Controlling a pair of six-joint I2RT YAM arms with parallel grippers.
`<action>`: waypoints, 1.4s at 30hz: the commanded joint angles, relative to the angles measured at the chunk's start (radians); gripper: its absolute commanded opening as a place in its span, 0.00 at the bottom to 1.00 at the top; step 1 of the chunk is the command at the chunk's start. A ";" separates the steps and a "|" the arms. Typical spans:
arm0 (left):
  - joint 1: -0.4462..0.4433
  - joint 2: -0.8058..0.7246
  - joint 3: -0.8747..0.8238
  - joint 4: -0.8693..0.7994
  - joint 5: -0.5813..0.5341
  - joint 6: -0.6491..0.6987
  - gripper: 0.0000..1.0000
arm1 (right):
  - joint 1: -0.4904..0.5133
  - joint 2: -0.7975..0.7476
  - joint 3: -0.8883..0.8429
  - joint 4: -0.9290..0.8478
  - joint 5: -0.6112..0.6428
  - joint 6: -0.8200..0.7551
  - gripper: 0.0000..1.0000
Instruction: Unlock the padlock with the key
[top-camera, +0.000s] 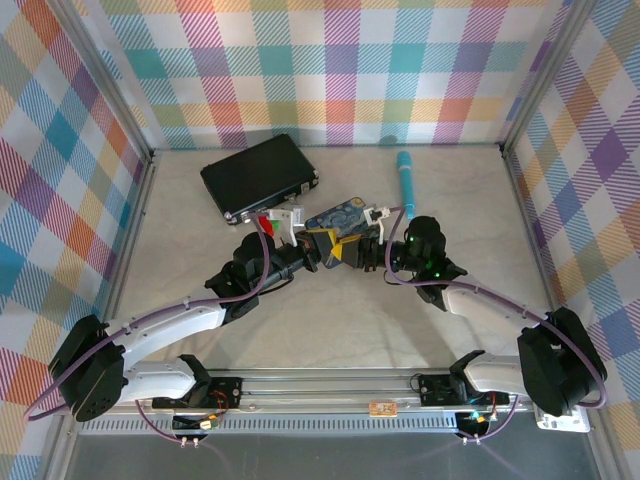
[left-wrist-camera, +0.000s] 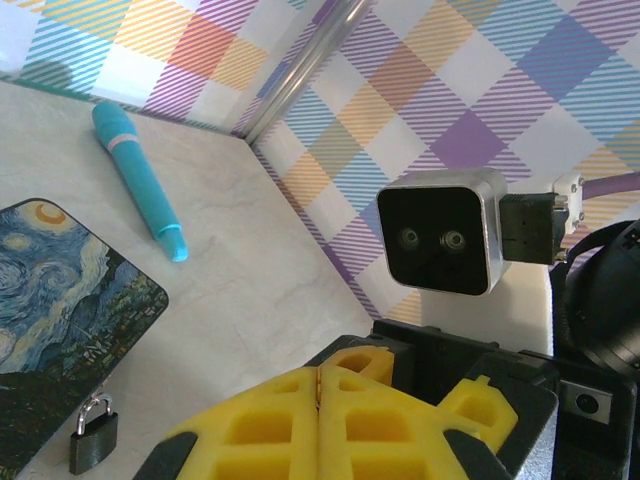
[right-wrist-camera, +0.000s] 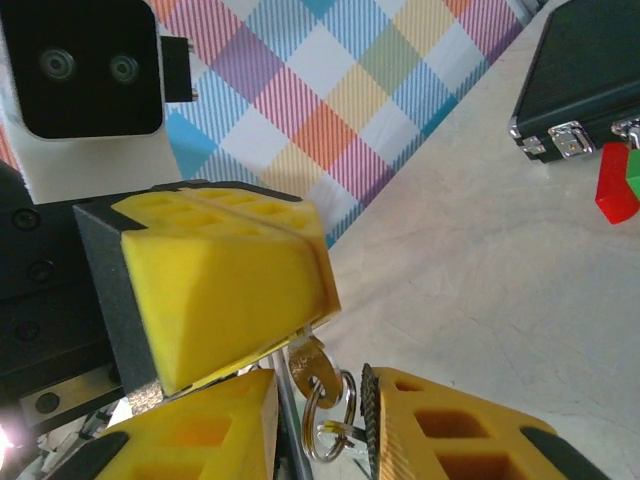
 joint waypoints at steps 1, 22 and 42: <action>-0.004 -0.009 -0.012 0.066 0.021 -0.023 0.00 | 0.004 0.000 -0.003 0.103 -0.031 0.033 0.27; 0.000 -0.055 -0.068 0.072 -0.027 -0.101 0.63 | -0.002 -0.007 0.014 0.019 -0.011 -0.018 0.00; 0.075 -0.012 -0.028 0.073 0.159 -0.135 0.40 | -0.027 -0.042 0.136 -0.404 -0.063 -0.217 0.00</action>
